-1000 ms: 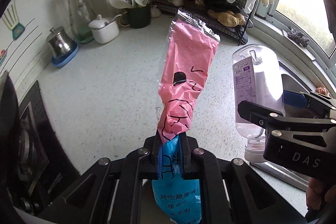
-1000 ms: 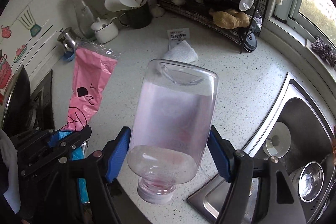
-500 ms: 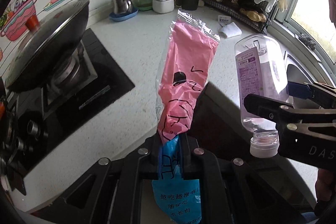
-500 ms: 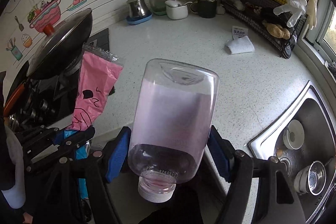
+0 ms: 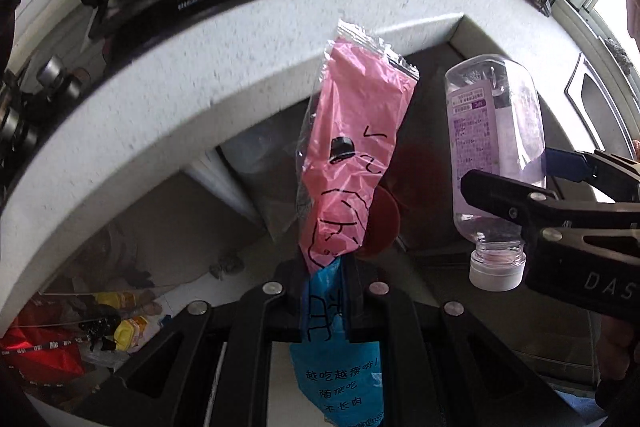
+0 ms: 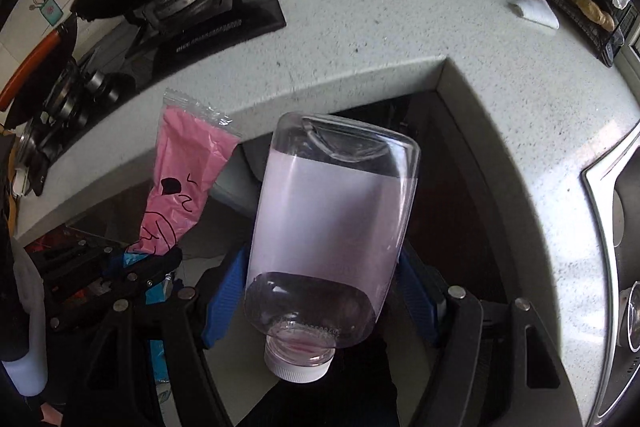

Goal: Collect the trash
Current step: 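Carry the pink-and-blue bag and clear bottle down over the red bin, then open the right tool to drop the clear bottle into the red bin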

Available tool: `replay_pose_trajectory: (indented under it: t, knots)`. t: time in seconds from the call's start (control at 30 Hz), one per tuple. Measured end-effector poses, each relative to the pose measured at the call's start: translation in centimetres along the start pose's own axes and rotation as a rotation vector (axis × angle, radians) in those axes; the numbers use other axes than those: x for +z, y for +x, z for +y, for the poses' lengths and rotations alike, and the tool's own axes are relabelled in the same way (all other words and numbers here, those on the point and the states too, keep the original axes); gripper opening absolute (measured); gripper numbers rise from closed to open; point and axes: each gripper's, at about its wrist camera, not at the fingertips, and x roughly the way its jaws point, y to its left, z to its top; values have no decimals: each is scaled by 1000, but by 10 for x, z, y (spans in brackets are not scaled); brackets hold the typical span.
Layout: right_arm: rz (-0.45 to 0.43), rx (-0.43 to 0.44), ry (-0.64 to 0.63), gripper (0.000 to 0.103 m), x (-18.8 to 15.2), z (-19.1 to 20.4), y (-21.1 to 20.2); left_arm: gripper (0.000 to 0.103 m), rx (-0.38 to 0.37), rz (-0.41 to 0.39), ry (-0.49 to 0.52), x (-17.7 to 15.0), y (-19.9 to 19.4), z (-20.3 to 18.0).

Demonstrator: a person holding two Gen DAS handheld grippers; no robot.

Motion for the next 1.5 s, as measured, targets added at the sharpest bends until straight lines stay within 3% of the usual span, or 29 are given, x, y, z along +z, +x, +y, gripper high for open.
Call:
replay_pose_trajectory:
  t: [0.3,0.57,0.87,1.13,1.3,1.4,1.5]
  knots:
    - [92,9,-4,69,-16,-16,111,10,11,75,-39,-21,103,11]
    - [111,13,30,69,-25,-35,228,10,54,89,-38,-26,215,17]
    - [114,12,65,68,-48,-57,342,10,38,123,-4,-51,317,17]
    - [133,-5,99,68,-64,-75,377,10,52,138,43,-59,350,14]
    - [174,-28,65,69,-84,-82,372,10,63,157,76,-62,354,3]
    - [160,-41,84,81,-88,-88,364,10,59,170,101,-60,347,-5]
    - [134,-33,101,87,-91,-93,352,10,40,156,143,-57,338,-12]
